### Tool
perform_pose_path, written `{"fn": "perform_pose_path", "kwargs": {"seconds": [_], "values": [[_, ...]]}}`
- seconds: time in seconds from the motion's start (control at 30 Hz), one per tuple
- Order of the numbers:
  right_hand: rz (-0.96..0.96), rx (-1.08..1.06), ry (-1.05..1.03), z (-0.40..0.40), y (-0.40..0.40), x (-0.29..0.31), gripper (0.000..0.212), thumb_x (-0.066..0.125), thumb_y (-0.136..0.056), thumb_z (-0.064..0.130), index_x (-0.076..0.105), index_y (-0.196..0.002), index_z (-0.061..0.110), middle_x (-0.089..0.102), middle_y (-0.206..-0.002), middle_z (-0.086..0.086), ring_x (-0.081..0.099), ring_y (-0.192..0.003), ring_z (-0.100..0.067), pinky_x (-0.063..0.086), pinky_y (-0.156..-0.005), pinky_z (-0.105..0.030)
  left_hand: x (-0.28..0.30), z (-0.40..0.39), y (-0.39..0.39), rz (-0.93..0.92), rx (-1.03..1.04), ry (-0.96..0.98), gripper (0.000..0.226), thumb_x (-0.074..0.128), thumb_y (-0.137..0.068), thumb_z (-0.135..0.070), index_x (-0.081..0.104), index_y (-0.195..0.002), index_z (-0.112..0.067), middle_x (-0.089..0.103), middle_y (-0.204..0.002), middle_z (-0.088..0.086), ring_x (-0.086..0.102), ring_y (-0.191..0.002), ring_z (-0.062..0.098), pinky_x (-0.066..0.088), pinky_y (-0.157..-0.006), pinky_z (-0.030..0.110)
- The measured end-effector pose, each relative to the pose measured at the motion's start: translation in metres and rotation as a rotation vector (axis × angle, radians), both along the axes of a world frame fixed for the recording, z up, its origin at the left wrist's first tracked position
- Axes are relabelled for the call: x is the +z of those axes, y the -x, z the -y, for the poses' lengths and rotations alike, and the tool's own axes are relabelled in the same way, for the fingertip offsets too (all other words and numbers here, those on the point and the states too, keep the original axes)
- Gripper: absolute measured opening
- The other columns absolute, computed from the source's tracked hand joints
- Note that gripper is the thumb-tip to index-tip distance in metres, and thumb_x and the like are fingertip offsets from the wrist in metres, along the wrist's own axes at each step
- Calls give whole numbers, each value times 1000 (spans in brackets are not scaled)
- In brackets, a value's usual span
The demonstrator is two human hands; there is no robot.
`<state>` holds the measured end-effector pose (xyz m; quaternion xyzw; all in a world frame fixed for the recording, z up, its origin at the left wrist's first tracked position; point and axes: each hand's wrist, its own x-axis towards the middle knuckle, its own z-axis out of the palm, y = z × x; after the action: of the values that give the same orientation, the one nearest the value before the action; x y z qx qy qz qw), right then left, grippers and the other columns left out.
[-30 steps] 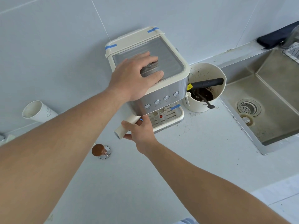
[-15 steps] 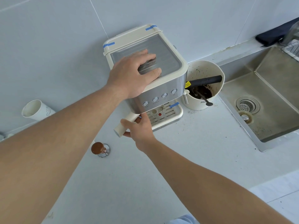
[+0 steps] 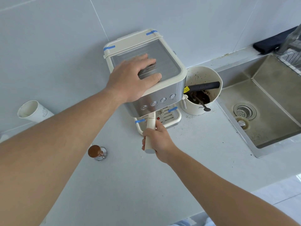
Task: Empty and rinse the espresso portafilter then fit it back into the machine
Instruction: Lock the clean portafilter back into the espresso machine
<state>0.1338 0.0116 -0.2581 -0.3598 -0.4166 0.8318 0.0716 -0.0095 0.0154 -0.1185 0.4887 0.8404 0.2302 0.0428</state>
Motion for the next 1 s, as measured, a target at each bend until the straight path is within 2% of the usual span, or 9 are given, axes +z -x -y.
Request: {"fn": "perform_pose_path", "kwargs": {"seconds": [0.17, 0.3, 0.53, 0.67, 1.0], "values": [[114, 102, -140, -8, 3, 5, 34, 61, -86, 3, 47, -113, 18, 52, -83, -14, 53, -49, -20, 52, -48, -33, 1, 2, 0, -18, -47, 50, 64, 51, -79, -69, 49, -138, -43, 35, -157, -12, 27, -142, 9, 17, -114, 35], [152, 245, -194, -24, -4, 7, 44, 60, -84, -5, 46, -121, 14, 54, -95, -21, 53, -59, -28, 55, -59, -42, 0, 4, 1, -52, -61, 65, 63, 51, -82, -67, 47, -140, -41, 34, -158, -11, 23, -143, 7, 15, -115, 36], [141, 458, -183, -55, -15, 16, 40, 56, -87, -10, 45, -115, 16, 50, -83, -15, 55, -56, -25, 55, -61, -44, 0, 1, 5, -81, -94, 136, 73, 38, -77, -76, 40, -142, -44, 29, -160, -12, 20, -147, 8, 11, -119, 41], [140, 565, -170, -72, -18, 20, 38, 55, -87, -10, 47, -109, 20, 50, -82, -13, 56, -55, -24, 56, -59, -41, -1, 1, 4, -63, -91, 129, 72, 40, -78, -75, 41, -142, -42, 30, -159, -12, 19, -146, 5, 8, -119, 40], [131, 584, -195, -76, -21, 20, 40, 59, -86, -7, 47, -112, 20, 53, -83, -16, 59, -55, -23, 58, -59, -41, 0, 2, 0, -31, -34, 129, 72, 43, -77, -74, 42, -142, -44, 30, -159, -14, 19, -146, 2, 6, -119, 35]]}}
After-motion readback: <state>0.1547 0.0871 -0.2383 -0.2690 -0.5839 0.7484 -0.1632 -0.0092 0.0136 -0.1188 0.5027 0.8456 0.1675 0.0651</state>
